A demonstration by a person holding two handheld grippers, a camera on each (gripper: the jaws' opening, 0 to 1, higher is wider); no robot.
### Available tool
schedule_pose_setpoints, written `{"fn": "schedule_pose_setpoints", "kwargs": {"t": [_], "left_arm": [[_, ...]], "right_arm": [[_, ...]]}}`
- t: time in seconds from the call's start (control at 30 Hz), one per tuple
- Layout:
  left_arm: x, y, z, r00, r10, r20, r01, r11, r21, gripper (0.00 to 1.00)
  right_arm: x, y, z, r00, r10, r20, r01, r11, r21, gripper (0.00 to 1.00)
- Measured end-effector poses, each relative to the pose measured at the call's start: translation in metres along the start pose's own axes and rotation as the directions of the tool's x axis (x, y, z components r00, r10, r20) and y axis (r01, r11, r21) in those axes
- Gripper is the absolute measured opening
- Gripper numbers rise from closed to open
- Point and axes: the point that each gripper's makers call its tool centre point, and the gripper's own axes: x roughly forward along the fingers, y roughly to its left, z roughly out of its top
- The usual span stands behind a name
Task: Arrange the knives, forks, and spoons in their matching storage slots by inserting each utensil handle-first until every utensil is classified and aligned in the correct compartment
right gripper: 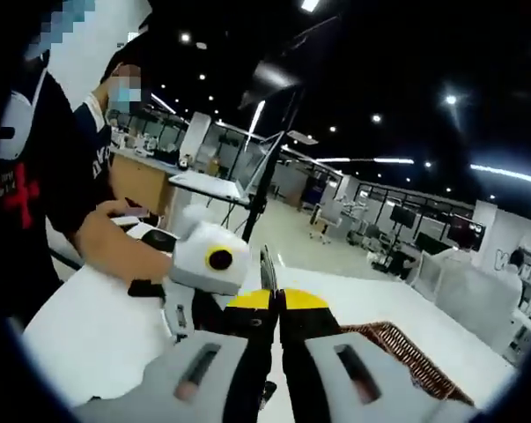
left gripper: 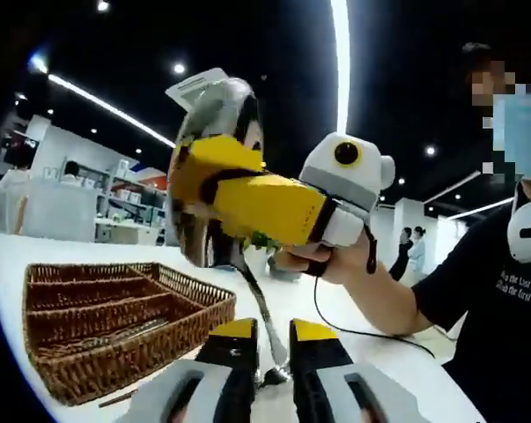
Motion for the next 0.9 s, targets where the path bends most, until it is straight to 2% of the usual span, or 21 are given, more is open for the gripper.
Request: {"fn": "schedule_pose_setpoints", "kwargs": {"t": [0.07, 0.17, 0.2, 0.3, 0.37, 0.43, 0.47, 0.53, 0.6, 0.63, 0.73, 0.8, 0.83, 0.9], "left_arm": [[-0.003, 0.0, 0.004, 1.0, -0.011, 0.012, 0.012, 1.0, -0.013, 0.03], [-0.01, -0.002, 0.005, 1.0, -0.014, -0.011, 0.014, 1.0, 0.009, 0.02], [-0.012, -0.001, 0.003, 1.0, -0.008, -0.027, 0.008, 1.0, 0.019, 0.02], [-0.021, 0.007, -0.002, 0.997, 0.029, -0.078, -0.025, 0.998, 0.049, 0.01], [-0.027, 0.011, -0.001, 0.995, 0.048, -0.09, -0.042, 0.997, 0.071, 0.01], [-0.036, 0.018, -0.003, 0.988, 0.087, -0.128, -0.073, 0.991, 0.108, 0.0], [-0.04, 0.021, -0.001, 0.985, 0.111, -0.133, -0.089, 0.983, 0.16, 0.0], [-0.048, 0.023, 0.001, 0.981, 0.131, -0.146, -0.106, 0.98, 0.165, 0.0], [-0.052, 0.023, 0.003, 0.978, 0.14, -0.153, -0.11, 0.976, 0.188, 0.0], [-0.053, 0.022, 0.0, 0.975, 0.144, -0.17, -0.108, 0.973, 0.203, 0.0], [-0.051, 0.02, -0.006, 0.968, 0.14, -0.206, -0.087, 0.965, 0.248, 0.0], [-0.051, 0.02, -0.015, 0.957, 0.144, -0.251, -0.073, 0.959, 0.275, 0.0], [-0.051, 0.018, -0.019, 0.955, 0.138, -0.264, -0.061, 0.958, 0.279, 0.0], [-0.051, 0.018, -0.02, 0.952, 0.133, -0.274, -0.056, 0.961, 0.271, 0.0]], "right_arm": [[-0.002, -0.001, 0.005, 1.0, 0.014, 0.027, -0.014, 1.0, 0.002, 0.0], [-0.005, -0.002, 0.007, 0.999, 0.021, 0.046, -0.022, 0.999, 0.024, 0.0], [-0.008, 0.0, 0.008, 0.998, 0.045, 0.054, -0.046, 0.999, 0.028, 0.01], [-0.013, -0.004, 0.005, 0.998, 0.05, 0.043, -0.051, 0.998, 0.024, 0.01], [-0.019, -0.007, 0.002, 0.998, 0.057, 0.035, -0.058, 0.998, 0.017, 0.01], [-0.024, -0.01, -0.005, 0.997, 0.072, 0.005, -0.072, 0.997, 0.036, 0.01], [-0.028, -0.011, -0.01, 0.996, 0.084, -0.01, -0.083, 0.996, 0.037, 0.01], [-0.033, -0.01, -0.02, 0.992, 0.116, -0.049, -0.114, 0.993, 0.035, 0.01], [-0.036, -0.012, -0.029, 0.99, 0.117, -0.076, -0.117, 0.993, 0.006, 0.01], [-0.037, -0.009, -0.033, 0.985, 0.143, -0.091, -0.142, 0.99, 0.026, 0.01], [-0.039, -0.01, -0.044, 0.981, 0.158, -0.111, -0.153, 0.987, 0.048, 0.02], [-0.044, -0.001, -0.057, 0.964, 0.212, -0.163, -0.208, 0.977, 0.044, 0.04], [-0.047, 0.003, -0.065, 0.951, 0.227, -0.21, -0.228, 0.974, 0.019, 0.07], [-0.049, 0.009, -0.072, 0.938, 0.243, -0.247, -0.254, 0.967, -0.013, 0.12]]}}
